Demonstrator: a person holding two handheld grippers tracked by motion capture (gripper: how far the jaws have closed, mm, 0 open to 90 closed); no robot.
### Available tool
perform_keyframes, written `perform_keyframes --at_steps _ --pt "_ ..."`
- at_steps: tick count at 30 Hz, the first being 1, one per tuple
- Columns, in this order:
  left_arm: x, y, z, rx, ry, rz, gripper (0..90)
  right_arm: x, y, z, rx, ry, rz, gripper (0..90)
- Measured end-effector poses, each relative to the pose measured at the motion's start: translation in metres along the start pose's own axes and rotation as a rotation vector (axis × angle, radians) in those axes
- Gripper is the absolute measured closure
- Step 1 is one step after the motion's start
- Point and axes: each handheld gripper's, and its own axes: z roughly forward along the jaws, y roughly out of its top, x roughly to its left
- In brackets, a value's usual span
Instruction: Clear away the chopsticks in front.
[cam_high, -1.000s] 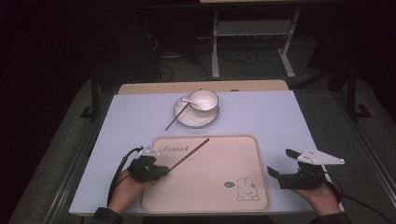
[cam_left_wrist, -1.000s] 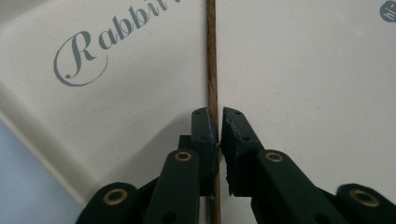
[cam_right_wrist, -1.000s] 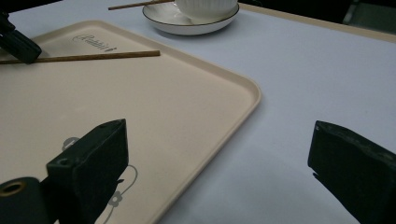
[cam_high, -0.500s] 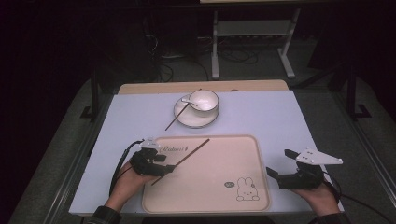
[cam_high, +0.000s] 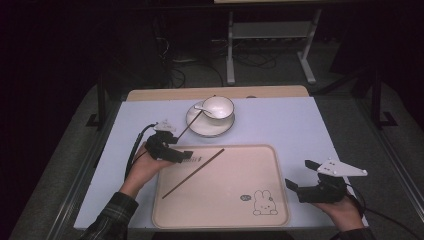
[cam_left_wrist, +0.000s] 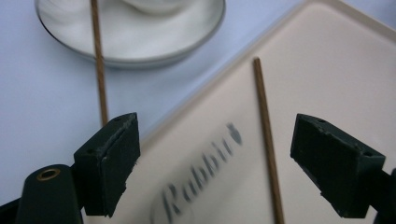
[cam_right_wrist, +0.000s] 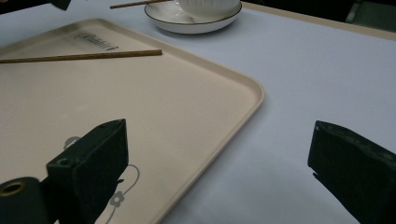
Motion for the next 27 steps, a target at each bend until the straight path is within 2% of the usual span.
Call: perform_keyframes --at_steps 4,7,8,13,15,16,17,18,19,20,23,27 --pt "0.007 0.019 0.004 -0.016 0.016 0.019 14.8 -0.001 0.0 -0.001 -0.001 -0.002 0.002 4.4" --pt "0.012 0.026 0.008 -0.02 0.02 0.02 14.8 -0.001 0.0 -0.002 -0.002 -0.002 0.003 4.4" --pt "0.016 0.032 0.012 -0.021 0.033 0.024 14.8 -0.001 -0.001 -0.001 -0.002 -0.002 0.004 4.4" --pt "0.03 0.042 0.027 -0.021 0.053 0.014 17.7 0.0 0.0 -0.001 -0.003 0.001 0.004 4.4" --pt "0.038 0.049 0.037 -0.028 0.078 0.009 24.7 -0.001 0.0 -0.002 -0.005 0.0 0.005 4.4" --pt "0.038 0.049 0.037 -0.028 0.078 0.009 27.4 -0.001 0.0 -0.002 -0.006 0.001 0.006 4.4" --pt "0.044 0.054 0.046 -0.026 0.102 0.015 30.6 -0.001 0.0 -0.002 -0.007 0.001 0.006 4.4" --pt "0.044 0.054 0.046 -0.026 0.102 0.015 33.6 -0.001 0.0 -0.002 -0.007 0.001 0.006 4.4" --pt "0.049 0.057 0.053 -0.029 0.136 0.014 38.3 -0.001 0.0 -0.002 -0.006 0.001 0.008 4.4" --pt "0.049 0.057 0.053 -0.029 0.136 0.014 42.5 -0.001 -0.001 -0.002 -0.006 0.001 0.008 4.4" --pt "0.062 0.062 0.07 -0.02 0.149 -0.016 54.5 -0.002 -0.001 -0.003 -0.01 0.001 0.008 4.4" --pt "0.07 0.063 0.084 0.012 0.157 -0.022 62.3 -0.003 -0.001 -0.003 -0.011 0.001 0.009 4.4"
